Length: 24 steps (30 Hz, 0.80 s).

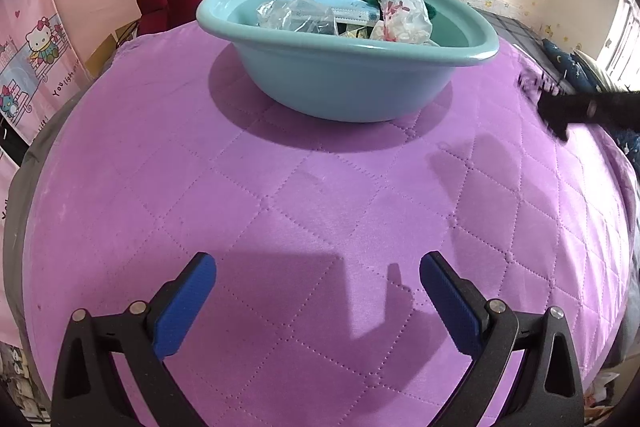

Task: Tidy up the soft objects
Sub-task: 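Carry the black cable with the right tool over the basin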

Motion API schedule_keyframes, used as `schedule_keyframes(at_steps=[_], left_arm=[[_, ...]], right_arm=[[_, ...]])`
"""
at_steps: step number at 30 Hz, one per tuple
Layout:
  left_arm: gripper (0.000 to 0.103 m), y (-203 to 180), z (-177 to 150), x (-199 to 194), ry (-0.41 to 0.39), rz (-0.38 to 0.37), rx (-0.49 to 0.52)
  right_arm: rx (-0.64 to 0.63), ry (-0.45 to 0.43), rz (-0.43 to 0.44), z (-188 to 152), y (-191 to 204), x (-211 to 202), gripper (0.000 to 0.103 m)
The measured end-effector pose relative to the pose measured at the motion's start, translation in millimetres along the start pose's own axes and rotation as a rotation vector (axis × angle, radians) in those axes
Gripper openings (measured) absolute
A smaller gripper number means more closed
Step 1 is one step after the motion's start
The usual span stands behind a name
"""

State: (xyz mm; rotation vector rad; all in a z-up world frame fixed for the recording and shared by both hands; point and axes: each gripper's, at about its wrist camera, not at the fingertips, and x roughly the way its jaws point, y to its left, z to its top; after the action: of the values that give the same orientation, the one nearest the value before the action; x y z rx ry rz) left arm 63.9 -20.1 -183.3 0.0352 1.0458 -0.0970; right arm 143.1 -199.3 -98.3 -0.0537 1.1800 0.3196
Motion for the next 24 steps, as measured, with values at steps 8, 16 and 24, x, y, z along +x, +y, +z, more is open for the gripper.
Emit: schedule_keyframes(at_steps=[8, 16, 24], left_arm=[[0.103, 3, 0, 2, -0.007, 0.015, -0.008], [0.103, 4, -4, 6, -0.012, 0.031, -0.009], [0.103, 6, -7, 5, -0.005, 0.029, -0.035]], right_arm=[[-0.029, -0.057, 0.008, 34, 5, -23, 0.014], [-0.064, -0.084, 0.028, 68, 18, -17, 0.014], [-0.082, -0.088, 0.047, 97, 32, 4, 0.014]])
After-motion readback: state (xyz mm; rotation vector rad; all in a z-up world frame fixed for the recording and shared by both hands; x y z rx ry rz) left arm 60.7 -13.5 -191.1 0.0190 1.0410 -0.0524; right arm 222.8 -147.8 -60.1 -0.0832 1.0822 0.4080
